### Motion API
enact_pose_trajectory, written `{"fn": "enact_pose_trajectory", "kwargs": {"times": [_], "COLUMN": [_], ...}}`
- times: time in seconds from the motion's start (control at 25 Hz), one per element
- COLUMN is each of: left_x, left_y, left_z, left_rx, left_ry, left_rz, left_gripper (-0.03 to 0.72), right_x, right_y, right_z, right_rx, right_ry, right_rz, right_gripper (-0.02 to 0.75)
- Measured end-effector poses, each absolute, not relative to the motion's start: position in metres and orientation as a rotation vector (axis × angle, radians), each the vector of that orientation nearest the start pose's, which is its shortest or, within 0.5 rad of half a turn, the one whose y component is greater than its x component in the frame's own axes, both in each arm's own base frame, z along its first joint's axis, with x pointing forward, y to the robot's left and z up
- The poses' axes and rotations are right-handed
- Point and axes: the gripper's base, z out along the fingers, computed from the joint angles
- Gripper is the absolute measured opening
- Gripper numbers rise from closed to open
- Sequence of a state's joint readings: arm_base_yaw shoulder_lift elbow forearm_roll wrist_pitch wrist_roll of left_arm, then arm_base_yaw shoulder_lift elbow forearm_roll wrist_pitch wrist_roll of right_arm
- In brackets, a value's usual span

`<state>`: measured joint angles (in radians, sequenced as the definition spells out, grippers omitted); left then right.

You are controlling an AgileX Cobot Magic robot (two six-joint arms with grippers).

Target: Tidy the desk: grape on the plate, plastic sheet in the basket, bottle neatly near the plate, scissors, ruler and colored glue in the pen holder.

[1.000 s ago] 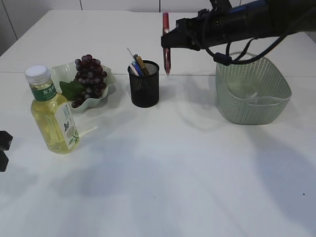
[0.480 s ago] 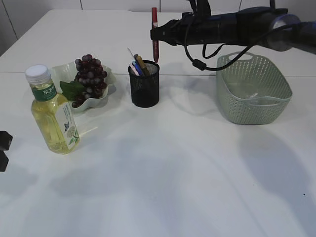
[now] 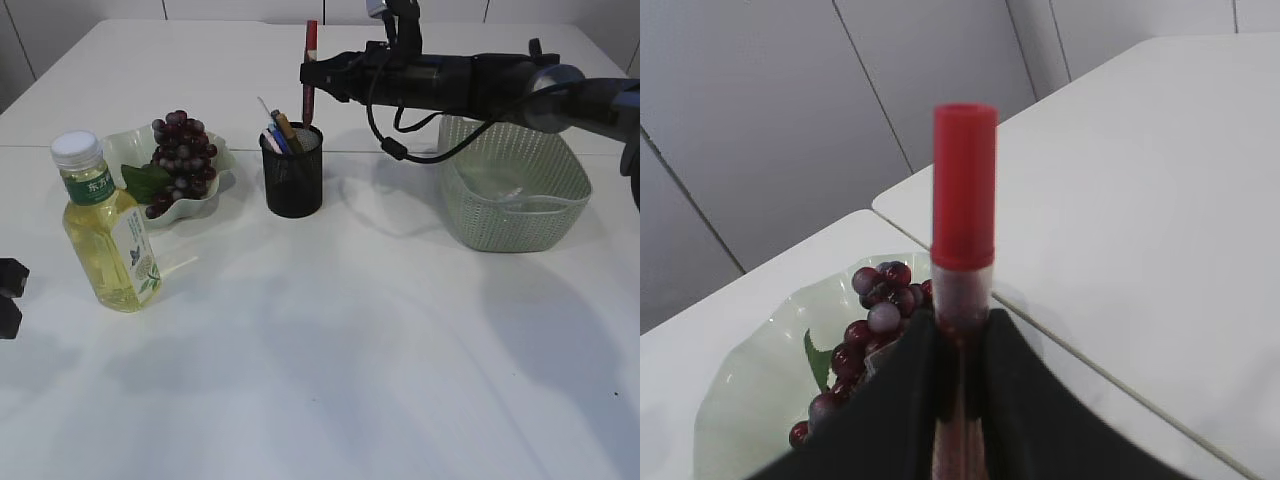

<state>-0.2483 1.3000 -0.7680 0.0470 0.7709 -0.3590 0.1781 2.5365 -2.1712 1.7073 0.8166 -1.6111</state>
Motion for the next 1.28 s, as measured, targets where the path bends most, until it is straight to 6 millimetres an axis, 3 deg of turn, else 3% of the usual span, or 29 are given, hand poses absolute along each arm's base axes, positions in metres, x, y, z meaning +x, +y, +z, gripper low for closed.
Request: {"fn": "enact_pose_trajectory", "kwargs": {"times": [0.16,0.4,0.52,0.64,0.84,1.0,1.28], "left_x": [0.223,0.223,0.224,0.223,0.223,0.223,0.223], "left_y": [-0.054,-0.054,-0.054,-0.054,-0.052,-0.051,-0.051], "left_z": [0.232,0.232,0.232,0.232,0.232,0.232,0.232], "left_rx": [-0.115,-0.115,-0.115,-0.115,-0.103,-0.091,-0.092], "left_ry": [2.780,2.780,2.778,2.782,2.786,2.787,2.789], "left_rz": [-0.101,-0.101,-0.102,-0.100,-0.081,-0.063,-0.063], "left_gripper": [0.362,0.362,0.362,0.362,0.363,0.362,0.362], "right_x": [0.543,0.543,0.544,0.543,0.520,0.497,0.458], "right_y": [0.166,0.166,0.165,0.161,0.142,0.121,0.093], "right_z": [0.189,0.188,0.186,0.187,0.222,0.252,0.316], "right_rx": [-0.639,-0.640,-0.614,-0.579,-0.589,-0.452,-0.311], "right_ry": [1.640,1.640,1.668,1.825,2.245,2.538,2.630], "right_rz": [0.948,0.951,0.955,0.915,0.705,0.500,0.219], "right_gripper": [0.190,0.414,0.449,0.458,0.446,0.423,0.417]}}
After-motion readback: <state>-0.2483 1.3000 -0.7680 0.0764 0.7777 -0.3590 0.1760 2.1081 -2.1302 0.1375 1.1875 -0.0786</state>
